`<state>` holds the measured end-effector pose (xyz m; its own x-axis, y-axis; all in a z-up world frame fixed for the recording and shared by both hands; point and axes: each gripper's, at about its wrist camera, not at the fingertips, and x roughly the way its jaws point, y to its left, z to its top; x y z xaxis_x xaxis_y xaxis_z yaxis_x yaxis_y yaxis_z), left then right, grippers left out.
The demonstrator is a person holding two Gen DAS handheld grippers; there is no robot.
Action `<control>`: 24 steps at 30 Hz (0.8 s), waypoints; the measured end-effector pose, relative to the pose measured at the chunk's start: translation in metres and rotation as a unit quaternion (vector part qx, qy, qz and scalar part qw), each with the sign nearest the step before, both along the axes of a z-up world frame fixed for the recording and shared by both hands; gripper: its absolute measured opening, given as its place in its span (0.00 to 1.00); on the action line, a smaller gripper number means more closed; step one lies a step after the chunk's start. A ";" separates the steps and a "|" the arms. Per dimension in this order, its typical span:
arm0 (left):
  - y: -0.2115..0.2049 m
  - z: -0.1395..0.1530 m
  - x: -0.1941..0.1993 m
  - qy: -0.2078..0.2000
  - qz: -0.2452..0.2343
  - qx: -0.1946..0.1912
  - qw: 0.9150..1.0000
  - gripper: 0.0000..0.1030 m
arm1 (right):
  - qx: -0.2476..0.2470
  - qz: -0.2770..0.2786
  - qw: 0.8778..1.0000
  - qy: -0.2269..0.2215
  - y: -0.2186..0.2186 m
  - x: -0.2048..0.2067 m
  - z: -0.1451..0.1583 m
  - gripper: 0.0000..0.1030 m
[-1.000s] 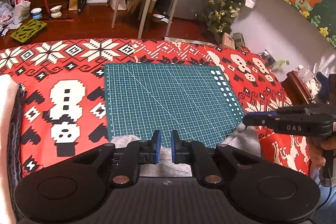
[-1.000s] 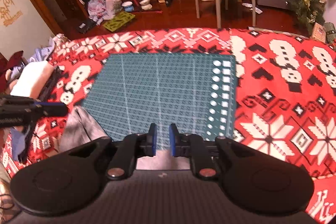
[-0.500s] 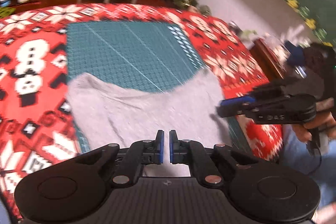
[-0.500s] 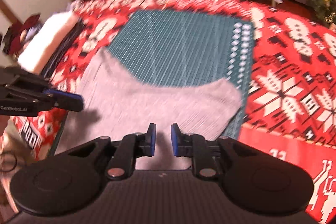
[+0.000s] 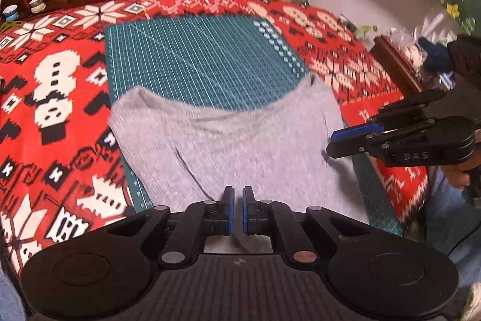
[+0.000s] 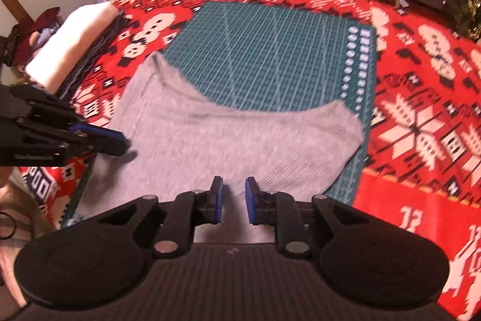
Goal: Fold clothes
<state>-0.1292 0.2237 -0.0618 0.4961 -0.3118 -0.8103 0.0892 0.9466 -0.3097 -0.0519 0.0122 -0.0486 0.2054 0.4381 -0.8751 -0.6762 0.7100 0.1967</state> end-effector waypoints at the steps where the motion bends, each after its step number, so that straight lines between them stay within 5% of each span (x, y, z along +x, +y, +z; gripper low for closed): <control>1: 0.001 0.002 0.001 -0.003 0.004 -0.002 1.000 0.05 | -0.002 -0.006 1.000 0.000 0.000 0.004 0.000 0.18; 8: -0.003 -0.007 0.018 -0.001 0.005 0.027 1.000 0.05 | 0.009 -0.043 0.998 0.033 -0.001 0.027 -0.017 0.18; 15: 0.007 -0.010 0.017 0.004 0.018 0.023 1.000 0.05 | 0.021 -0.076 0.997 0.010 -0.019 0.049 -0.003 0.17; 24: 0.020 -0.016 0.029 0.010 0.033 0.042 0.999 0.05 | 0.046 -0.151 0.987 0.033 -0.046 0.085 -0.024 0.05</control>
